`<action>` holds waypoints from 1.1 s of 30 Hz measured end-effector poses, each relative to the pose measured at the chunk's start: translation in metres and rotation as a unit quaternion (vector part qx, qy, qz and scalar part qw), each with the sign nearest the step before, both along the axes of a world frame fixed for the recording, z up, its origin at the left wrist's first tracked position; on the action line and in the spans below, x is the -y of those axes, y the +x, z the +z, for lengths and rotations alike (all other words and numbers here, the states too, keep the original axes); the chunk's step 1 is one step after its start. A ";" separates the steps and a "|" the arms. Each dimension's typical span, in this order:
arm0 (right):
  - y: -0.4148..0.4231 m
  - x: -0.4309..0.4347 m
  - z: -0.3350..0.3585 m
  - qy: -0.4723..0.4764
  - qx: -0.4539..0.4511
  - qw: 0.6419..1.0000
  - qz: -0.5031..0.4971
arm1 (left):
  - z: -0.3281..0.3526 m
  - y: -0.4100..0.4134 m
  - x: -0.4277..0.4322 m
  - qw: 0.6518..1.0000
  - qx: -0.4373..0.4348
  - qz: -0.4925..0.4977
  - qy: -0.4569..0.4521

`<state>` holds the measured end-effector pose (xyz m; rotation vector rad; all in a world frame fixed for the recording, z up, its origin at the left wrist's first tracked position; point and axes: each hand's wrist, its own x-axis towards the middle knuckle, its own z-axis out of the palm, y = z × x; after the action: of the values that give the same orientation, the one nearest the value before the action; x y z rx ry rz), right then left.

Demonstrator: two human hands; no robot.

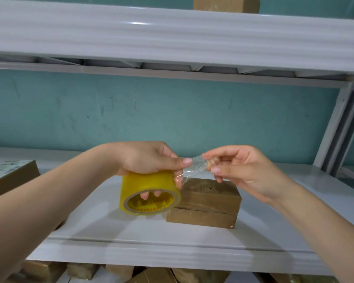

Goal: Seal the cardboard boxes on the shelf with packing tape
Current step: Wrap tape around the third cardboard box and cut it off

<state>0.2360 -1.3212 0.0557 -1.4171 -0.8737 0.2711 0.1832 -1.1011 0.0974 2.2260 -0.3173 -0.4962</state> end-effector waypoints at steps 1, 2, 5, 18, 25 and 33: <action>0.000 -0.002 0.003 -0.014 0.009 1.000 -0.024 | -0.001 0.000 0.000 1.000 0.008 -0.001 -0.003; -0.001 -0.003 0.006 -0.032 0.019 0.999 -0.037 | -0.003 -0.001 -0.001 1.000 0.015 -0.003 -0.001; -0.002 -0.004 0.014 -0.089 0.045 0.995 -0.027 | -0.007 -0.003 -0.003 0.999 0.016 -0.032 -0.007; -0.005 -0.020 0.046 -0.264 0.109 0.958 0.030 | -0.040 -0.005 0.012 0.950 -0.080 -0.063 -0.296; 0.003 -0.021 0.052 -0.327 0.077 0.942 0.023 | -0.038 -0.010 0.013 0.975 0.191 -0.004 -0.115; 0.009 -0.016 0.068 -0.392 0.030 0.919 0.011 | -0.010 -0.015 0.012 0.920 0.368 0.009 0.133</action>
<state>0.2450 -1.3051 0.1242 -2.1662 -0.8663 0.6486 0.1680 -1.1134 0.0873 2.6101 -0.6441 0.3621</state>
